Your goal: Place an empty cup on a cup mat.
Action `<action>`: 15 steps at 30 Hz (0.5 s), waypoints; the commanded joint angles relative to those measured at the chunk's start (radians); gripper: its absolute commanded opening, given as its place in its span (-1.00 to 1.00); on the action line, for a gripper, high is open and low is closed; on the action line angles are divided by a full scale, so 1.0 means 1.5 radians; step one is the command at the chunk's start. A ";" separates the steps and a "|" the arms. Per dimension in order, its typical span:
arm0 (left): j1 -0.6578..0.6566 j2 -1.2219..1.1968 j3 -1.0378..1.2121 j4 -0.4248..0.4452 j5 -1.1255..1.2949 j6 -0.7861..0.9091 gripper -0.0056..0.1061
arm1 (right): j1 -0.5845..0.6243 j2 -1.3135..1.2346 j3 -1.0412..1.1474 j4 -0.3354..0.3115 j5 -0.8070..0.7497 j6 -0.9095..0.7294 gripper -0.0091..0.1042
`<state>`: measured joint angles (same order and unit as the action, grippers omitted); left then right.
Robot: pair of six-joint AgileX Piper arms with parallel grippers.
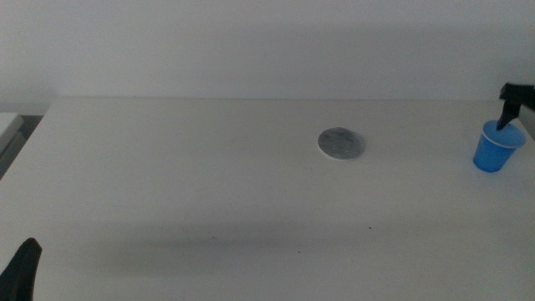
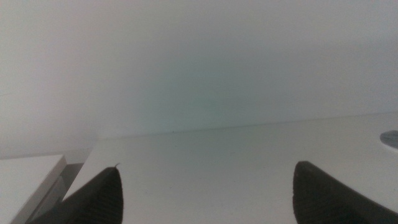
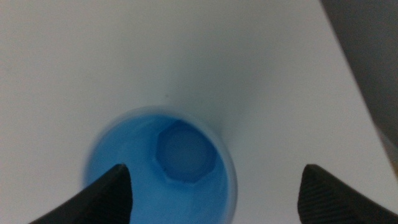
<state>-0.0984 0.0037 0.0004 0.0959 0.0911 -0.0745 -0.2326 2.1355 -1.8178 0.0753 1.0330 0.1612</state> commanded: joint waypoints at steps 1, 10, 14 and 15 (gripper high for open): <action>-0.001 -0.002 0.000 0.000 -0.004 -0.002 0.78 | -0.004 0.028 -0.018 -0.001 0.006 -0.004 0.31; -0.001 -0.002 0.000 0.000 -0.004 -0.002 0.78 | 0.002 0.061 -0.019 0.004 -0.005 -0.014 -0.84; -0.001 -0.002 0.000 0.000 -0.004 -0.002 0.78 | 0.049 0.017 -0.020 -0.003 -0.005 -0.014 -0.82; -0.001 -0.002 0.000 0.000 -0.004 -0.002 0.78 | 0.068 0.009 -0.028 -0.005 -0.006 -0.013 -0.82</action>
<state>-0.0984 0.0037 0.0004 0.0959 0.0911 -0.0745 -0.1655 2.1879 -1.8444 0.0721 1.0320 0.1516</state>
